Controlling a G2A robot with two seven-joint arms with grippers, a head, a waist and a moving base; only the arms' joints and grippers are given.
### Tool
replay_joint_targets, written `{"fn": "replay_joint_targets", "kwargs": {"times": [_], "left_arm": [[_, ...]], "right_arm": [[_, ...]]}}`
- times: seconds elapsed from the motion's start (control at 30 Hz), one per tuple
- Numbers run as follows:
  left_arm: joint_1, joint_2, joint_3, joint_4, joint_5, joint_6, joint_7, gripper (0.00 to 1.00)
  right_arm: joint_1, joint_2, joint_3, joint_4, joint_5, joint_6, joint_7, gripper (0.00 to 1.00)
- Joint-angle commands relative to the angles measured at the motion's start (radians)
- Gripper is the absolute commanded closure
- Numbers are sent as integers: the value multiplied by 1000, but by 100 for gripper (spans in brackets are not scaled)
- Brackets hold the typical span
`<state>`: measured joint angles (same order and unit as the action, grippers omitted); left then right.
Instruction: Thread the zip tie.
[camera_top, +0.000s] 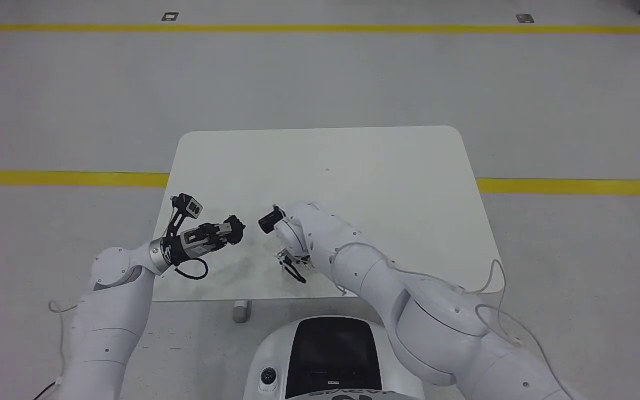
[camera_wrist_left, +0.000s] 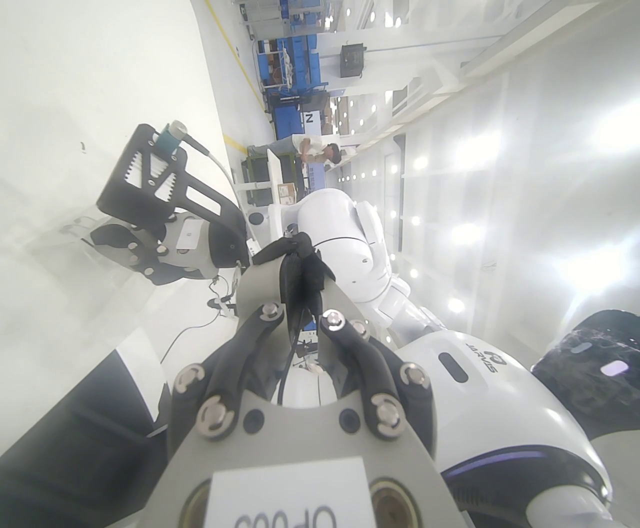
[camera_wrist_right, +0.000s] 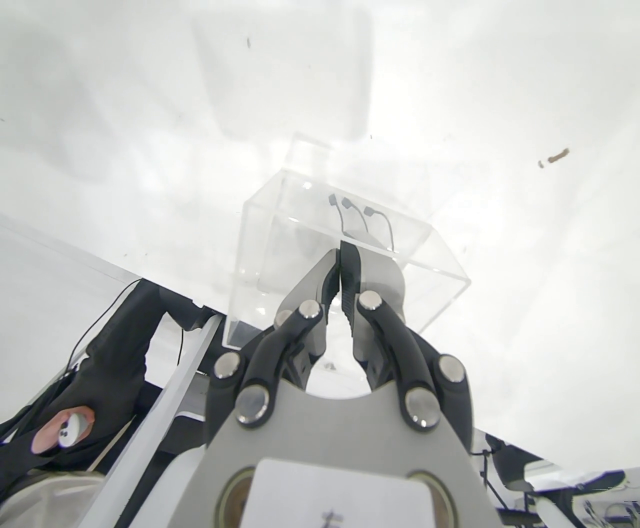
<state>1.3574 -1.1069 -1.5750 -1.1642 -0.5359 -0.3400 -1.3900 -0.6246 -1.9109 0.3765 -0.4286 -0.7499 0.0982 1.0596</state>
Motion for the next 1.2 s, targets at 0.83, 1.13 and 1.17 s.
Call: {"fn": "replay_joint_targets", "kwargs": {"times": [0.83,1.13,1.17], "left_arm": [[0,0,0,0,0,0,0,100],[0,0,0,0,0,0,0,100],[0,0,0,0,0,0,0,100]], "right_arm": [[-170,239,332,-565,-70,42,-16,100],[-307,291,453,-765,-71,90,-62,100],[-307,291,453,-765,-71,90,-62,100]]}}
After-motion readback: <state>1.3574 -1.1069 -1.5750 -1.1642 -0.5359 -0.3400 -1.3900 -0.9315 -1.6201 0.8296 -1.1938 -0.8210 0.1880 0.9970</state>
